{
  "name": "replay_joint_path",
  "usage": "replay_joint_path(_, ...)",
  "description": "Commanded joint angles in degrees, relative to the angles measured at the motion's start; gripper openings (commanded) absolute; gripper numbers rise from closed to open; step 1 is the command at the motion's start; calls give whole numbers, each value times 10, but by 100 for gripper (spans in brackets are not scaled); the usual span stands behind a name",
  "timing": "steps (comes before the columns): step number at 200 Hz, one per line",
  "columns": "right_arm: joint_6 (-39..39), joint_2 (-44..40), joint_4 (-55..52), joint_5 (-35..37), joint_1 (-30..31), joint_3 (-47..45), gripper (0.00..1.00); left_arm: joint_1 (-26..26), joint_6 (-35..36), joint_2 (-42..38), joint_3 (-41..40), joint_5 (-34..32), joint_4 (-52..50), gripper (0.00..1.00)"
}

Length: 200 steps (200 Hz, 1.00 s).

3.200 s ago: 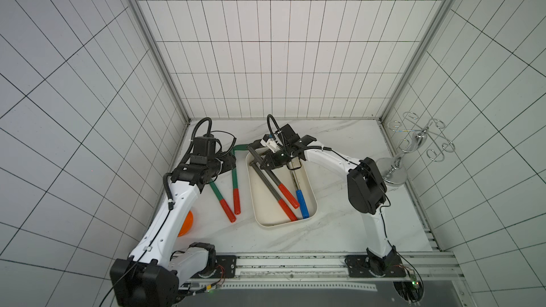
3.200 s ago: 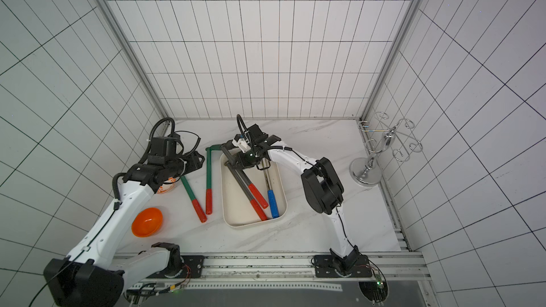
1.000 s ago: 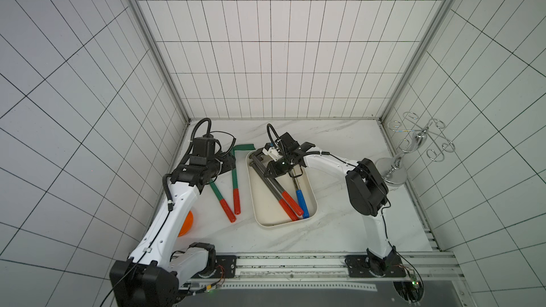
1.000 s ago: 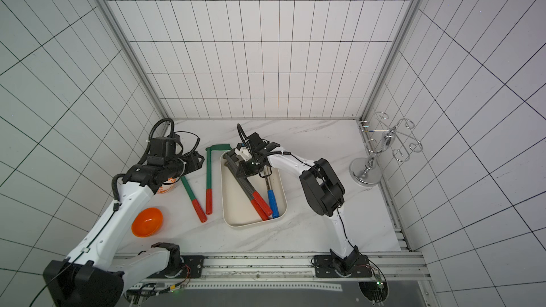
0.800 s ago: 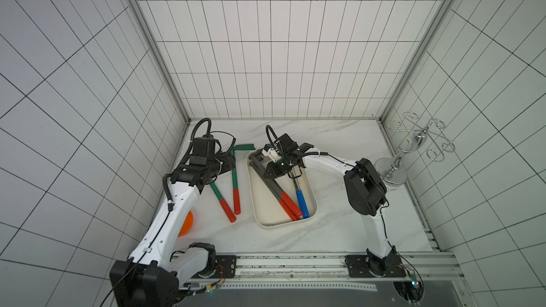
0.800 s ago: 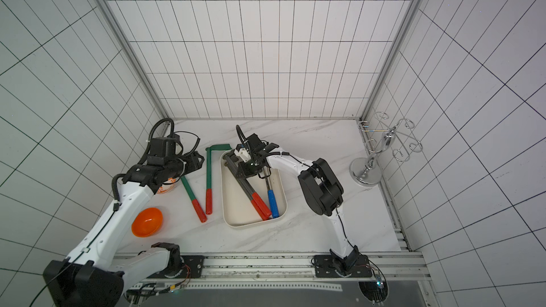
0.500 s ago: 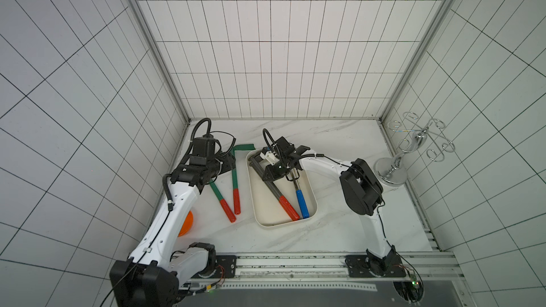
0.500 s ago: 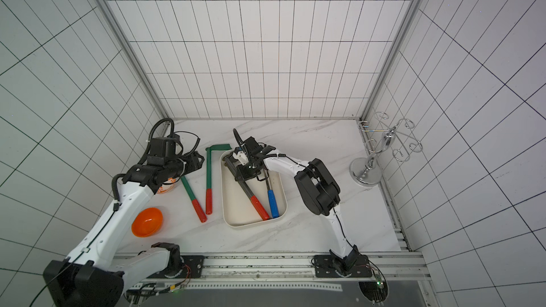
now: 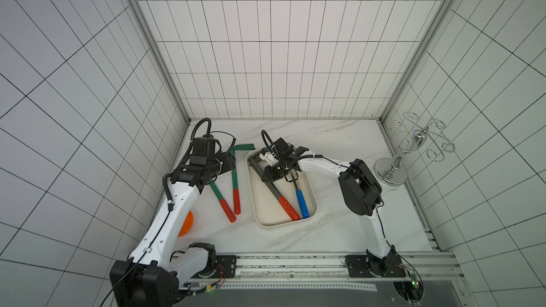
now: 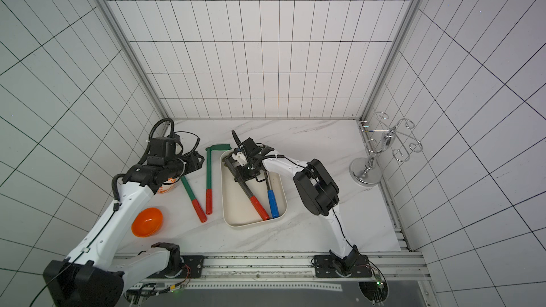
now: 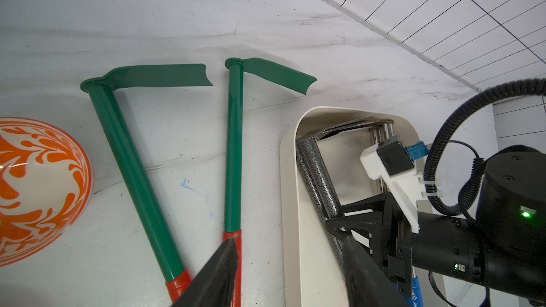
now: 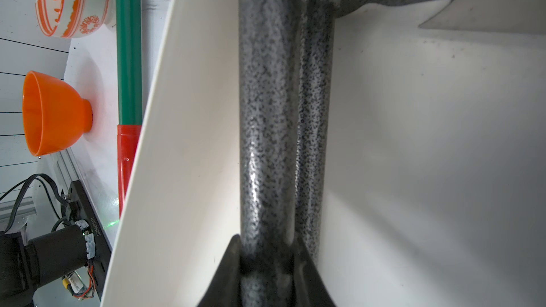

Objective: Put the small hoe into the storage box
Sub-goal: Place the hoe in the storage box.

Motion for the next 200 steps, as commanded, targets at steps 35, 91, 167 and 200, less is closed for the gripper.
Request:
replay_joint_path(35, 1, 28, -24, 29, 8, 1, 0, 3, 5, -8, -5, 0, 10, 59)
replay_joint_path(91, 5, 29, -27, 45, 12, -3, 17, 3, 7, -6, 0, 1, 9, 59)
replay_joint_path(167, 2, 13, -35, 78, 14, 5, 36, 4, 7, -1, 10, 2, 7, 59)
replay_joint_path(200, -1, -4, -46, 100, 14, 24, 39, 3, 8, -1, 14, 2, 2, 59)
